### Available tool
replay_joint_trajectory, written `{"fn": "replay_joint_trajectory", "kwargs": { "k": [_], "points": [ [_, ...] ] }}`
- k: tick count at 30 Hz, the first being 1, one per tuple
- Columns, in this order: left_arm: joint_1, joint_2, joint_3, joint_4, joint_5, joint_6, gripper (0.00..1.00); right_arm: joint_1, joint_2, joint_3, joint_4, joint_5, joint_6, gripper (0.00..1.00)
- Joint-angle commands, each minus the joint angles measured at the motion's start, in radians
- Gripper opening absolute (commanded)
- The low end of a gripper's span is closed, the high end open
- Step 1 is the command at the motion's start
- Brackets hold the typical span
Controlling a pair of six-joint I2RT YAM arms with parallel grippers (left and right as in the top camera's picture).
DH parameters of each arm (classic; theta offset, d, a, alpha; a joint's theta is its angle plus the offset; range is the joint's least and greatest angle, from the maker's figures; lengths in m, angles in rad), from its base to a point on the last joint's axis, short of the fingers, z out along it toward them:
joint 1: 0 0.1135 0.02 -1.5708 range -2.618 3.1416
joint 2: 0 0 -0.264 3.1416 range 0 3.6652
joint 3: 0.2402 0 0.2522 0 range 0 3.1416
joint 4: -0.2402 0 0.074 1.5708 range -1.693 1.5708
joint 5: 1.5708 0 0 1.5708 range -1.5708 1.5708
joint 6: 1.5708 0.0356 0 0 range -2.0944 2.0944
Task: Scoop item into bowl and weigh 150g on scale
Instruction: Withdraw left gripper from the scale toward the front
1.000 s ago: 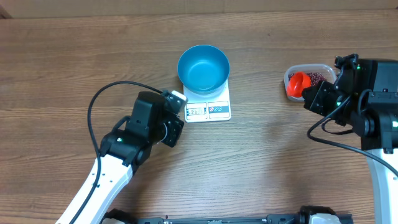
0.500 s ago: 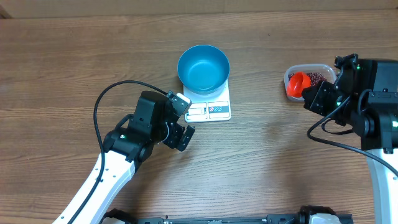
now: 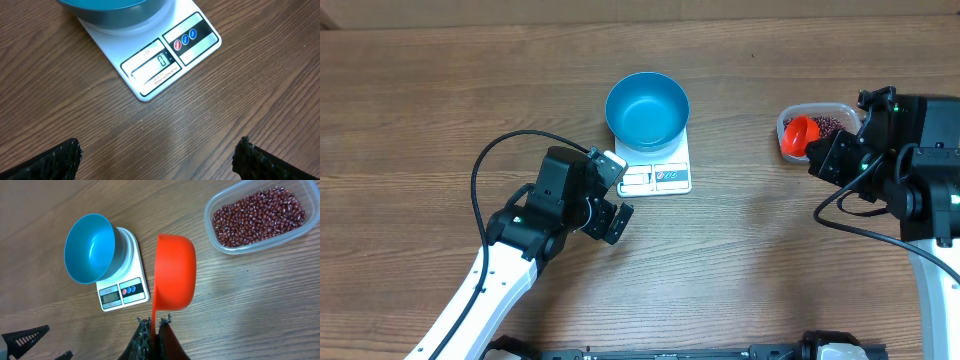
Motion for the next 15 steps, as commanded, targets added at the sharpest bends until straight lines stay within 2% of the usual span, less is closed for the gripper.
{"fn": "replay_joint_trajectory", "kwargs": {
  "k": [1,10,15],
  "points": [
    [-0.004,-0.011,-0.007,0.014,0.014,-0.032,0.99,-0.005,-0.003,0.029,0.002,0.01,-0.008,0.04],
    [-0.004,-0.068,-0.014,0.039,-0.069,-0.042,1.0,-0.005,-0.002,0.029,0.0,0.01,-0.008,0.04],
    [-0.004,-0.171,-0.072,0.057,-0.068,-0.054,1.0,-0.005,-0.002,0.029,-0.006,0.011,-0.008,0.04]
  ]
}}
